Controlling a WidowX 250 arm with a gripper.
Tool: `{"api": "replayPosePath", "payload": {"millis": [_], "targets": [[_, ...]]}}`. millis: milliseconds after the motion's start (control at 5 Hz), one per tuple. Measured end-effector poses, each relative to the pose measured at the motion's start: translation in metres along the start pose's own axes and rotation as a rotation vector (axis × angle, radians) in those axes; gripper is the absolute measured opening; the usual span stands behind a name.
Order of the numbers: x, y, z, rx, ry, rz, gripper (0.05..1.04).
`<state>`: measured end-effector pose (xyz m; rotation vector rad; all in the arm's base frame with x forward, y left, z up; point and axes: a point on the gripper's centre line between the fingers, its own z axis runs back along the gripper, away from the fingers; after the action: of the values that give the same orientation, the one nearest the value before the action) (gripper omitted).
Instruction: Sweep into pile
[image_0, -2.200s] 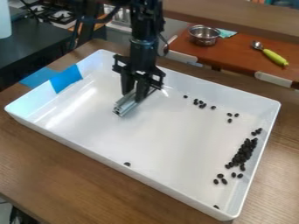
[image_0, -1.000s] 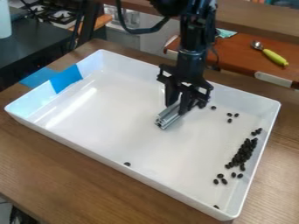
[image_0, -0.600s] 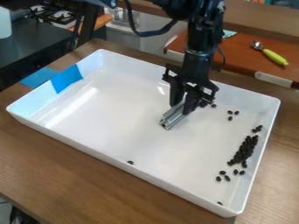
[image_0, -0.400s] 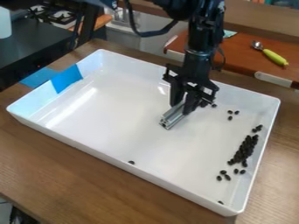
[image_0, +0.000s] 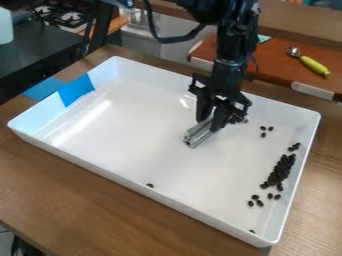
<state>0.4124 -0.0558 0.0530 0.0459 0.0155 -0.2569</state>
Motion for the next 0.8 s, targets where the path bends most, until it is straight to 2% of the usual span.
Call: {"api": "replayPosePath", "payload": {"millis": [200, 800], "targets": [[0.000, -0.005, 0.000, -0.010, -0.001, -0.012, 0.351], [0.003, -0.062, 0.006, -0.054, 0.012, -0.091, 0.351]]}}
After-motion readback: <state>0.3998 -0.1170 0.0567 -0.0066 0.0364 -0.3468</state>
